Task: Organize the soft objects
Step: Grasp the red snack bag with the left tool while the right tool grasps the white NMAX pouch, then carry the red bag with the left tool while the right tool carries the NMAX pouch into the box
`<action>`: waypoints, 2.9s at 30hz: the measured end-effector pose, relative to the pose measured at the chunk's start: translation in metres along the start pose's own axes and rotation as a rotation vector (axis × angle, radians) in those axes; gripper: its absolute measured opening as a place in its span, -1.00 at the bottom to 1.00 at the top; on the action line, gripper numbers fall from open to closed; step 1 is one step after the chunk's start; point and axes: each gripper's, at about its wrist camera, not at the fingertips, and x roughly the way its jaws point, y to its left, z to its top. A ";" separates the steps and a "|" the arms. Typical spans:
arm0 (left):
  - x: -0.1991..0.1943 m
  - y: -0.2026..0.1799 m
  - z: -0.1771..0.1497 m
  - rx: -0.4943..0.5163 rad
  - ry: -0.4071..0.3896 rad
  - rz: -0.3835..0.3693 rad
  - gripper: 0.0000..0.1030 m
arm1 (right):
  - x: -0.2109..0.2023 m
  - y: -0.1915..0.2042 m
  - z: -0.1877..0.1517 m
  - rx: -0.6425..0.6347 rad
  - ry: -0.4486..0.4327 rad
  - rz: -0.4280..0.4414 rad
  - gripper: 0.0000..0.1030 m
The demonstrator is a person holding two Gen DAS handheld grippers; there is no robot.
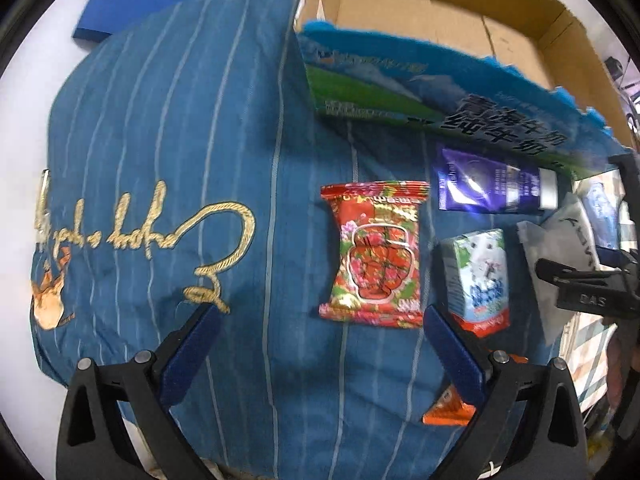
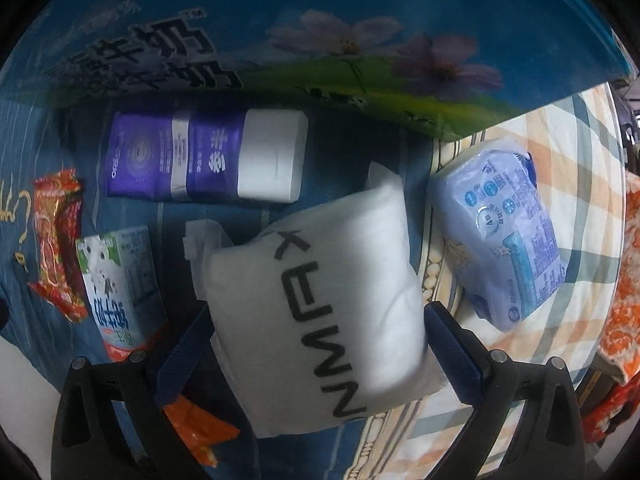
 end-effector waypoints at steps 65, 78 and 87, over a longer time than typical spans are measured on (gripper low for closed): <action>0.080 -0.021 0.047 0.009 0.025 -0.031 -0.12 | -0.008 -0.067 -0.054 0.160 0.011 0.234 0.45; -0.061 -0.061 0.048 0.109 -0.257 -0.082 -0.13 | -0.143 -0.117 -0.095 0.304 -0.189 0.505 0.45; -0.125 -0.088 0.088 0.184 -0.393 -0.136 -0.13 | -0.243 -0.149 -0.048 0.274 -0.371 0.497 0.45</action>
